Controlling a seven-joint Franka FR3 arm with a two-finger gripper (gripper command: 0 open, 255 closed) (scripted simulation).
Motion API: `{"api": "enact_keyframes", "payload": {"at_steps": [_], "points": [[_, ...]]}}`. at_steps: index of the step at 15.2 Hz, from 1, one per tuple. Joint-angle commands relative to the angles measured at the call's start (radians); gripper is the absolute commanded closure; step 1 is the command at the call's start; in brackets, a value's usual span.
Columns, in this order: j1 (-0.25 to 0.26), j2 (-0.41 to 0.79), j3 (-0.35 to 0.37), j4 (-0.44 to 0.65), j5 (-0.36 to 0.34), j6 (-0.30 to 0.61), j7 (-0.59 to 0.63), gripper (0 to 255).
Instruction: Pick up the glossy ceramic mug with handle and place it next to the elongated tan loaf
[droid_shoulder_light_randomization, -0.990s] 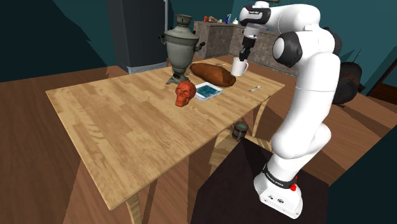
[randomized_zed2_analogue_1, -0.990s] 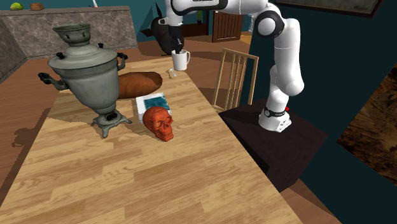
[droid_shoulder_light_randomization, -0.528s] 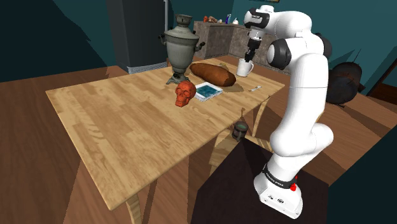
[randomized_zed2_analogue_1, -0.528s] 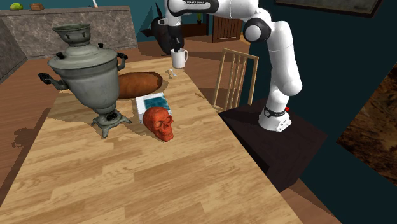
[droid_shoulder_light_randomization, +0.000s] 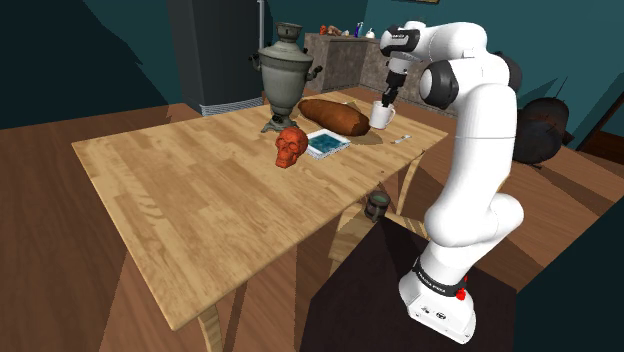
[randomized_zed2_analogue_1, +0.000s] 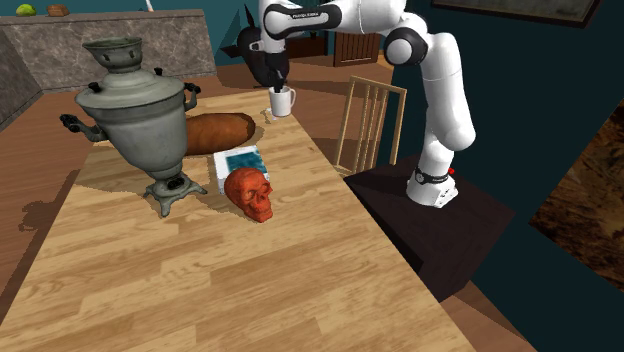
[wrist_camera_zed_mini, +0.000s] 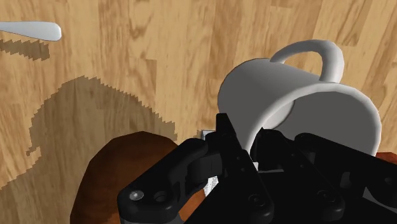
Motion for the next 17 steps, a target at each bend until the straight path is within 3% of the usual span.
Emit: {"api": "enact_keyframes", "payload": {"at_steps": [1, 17], "points": [[0.005, -0.005, 0.0, -0.036, -0.001, 0.032, -0.003, 255], [0.018, 0.018, 0.01, -0.22, 0.017, 0.234, -0.029, 255]]}}
